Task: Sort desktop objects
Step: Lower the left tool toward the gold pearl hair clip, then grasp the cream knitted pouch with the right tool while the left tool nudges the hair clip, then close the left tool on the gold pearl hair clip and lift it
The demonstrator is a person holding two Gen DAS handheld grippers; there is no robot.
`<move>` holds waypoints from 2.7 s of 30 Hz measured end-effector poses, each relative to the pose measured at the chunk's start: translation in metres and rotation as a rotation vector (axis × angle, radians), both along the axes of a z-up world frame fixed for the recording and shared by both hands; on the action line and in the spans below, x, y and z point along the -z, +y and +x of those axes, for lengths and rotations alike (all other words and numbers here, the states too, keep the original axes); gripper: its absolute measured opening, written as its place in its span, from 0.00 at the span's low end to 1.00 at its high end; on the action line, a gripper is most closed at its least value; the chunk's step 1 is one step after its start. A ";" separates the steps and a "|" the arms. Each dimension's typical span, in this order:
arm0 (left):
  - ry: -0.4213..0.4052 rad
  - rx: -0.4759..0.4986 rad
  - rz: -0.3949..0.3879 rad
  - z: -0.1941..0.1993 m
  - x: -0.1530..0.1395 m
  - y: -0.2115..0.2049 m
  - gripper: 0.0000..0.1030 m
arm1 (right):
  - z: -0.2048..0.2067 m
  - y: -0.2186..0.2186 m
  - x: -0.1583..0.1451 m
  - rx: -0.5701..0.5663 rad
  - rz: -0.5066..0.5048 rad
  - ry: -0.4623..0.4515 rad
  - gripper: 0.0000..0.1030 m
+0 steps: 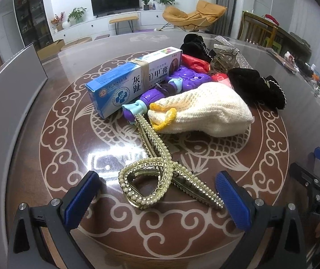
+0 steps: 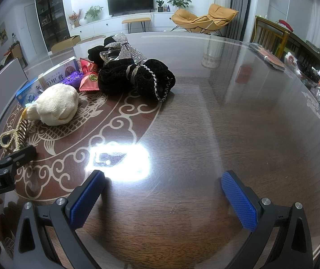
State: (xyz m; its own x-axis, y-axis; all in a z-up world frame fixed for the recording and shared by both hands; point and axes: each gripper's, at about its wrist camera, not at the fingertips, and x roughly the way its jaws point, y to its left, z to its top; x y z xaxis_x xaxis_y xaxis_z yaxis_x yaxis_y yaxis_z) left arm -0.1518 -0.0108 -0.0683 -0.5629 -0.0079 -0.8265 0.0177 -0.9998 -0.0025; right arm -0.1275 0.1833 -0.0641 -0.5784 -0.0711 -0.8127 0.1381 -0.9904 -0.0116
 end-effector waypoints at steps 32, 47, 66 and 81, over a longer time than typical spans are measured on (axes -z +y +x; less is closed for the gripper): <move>0.020 -0.001 -0.001 0.028 0.000 -0.075 1.00 | 0.001 0.000 -0.001 0.001 0.000 0.000 1.00; 0.022 -0.002 0.000 0.028 -0.002 -0.076 1.00 | -0.007 -0.022 -0.024 -0.050 -0.135 0.011 1.00; 0.022 -0.001 0.000 0.028 -0.001 -0.075 1.00 | -0.073 -0.113 0.012 -0.280 -0.059 -0.065 0.90; 0.022 -0.001 -0.002 0.027 -0.002 -0.076 1.00 | -0.003 -0.002 -0.002 -0.208 -0.370 -0.076 0.96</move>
State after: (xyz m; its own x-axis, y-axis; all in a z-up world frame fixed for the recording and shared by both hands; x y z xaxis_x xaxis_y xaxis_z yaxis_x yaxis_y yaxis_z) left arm -0.1244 -0.0864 -0.0661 -0.5812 -0.0104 -0.8137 0.0189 -0.9998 -0.0007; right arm -0.1301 0.1813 -0.0618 -0.4603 -0.4748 -0.7501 0.3223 -0.8767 0.3571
